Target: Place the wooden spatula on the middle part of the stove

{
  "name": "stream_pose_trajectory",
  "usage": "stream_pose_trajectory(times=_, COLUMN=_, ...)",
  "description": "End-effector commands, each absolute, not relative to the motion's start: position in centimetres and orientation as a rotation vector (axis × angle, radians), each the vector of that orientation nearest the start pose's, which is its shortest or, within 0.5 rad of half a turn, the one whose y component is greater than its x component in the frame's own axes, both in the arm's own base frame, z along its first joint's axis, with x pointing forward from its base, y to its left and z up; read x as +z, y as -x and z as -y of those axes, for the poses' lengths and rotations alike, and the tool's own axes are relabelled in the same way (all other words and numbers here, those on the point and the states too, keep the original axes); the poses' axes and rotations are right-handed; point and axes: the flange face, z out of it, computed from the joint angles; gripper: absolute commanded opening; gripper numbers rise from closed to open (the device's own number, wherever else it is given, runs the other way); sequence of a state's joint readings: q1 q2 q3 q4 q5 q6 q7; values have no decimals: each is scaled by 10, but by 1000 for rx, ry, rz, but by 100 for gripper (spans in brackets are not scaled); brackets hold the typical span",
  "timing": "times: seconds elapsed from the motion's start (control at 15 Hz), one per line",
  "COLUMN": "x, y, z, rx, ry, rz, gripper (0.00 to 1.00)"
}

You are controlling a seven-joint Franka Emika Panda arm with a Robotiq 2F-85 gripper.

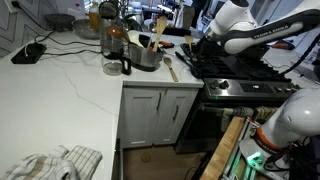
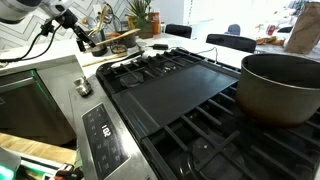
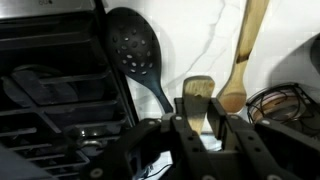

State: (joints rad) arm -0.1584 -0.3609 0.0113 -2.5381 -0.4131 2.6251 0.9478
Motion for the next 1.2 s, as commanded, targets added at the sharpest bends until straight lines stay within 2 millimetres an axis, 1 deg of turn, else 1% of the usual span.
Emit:
stream_pose_trajectory(times=0.0, x=456, y=-418, z=82, rx=-838, ry=2886, rz=-1145, gripper=7)
stream_pose_trajectory(times=0.27, x=470, y=-390, z=130, rx=-825, ry=2902, rz=-1086, gripper=7)
stream_pose_trajectory(times=0.47, x=477, y=-368, z=176, rx=-806, ry=2926, rz=-1079, gripper=7)
stream_pose_trajectory(times=0.6, x=473, y=-351, z=204, rx=-748, ry=2949, rz=-1061, gripper=7)
stream_pose_trajectory(times=0.8, x=462, y=-323, z=239, rx=-623, ry=2991, rz=-1068, gripper=7)
stream_pose_trajectory(times=1.0, x=451, y=-293, z=270, rx=-528, ry=3022, rz=-1145, gripper=7)
stream_pose_trajectory(times=1.13, x=447, y=-274, z=290, rx=-496, ry=3029, rz=-1231, gripper=7)
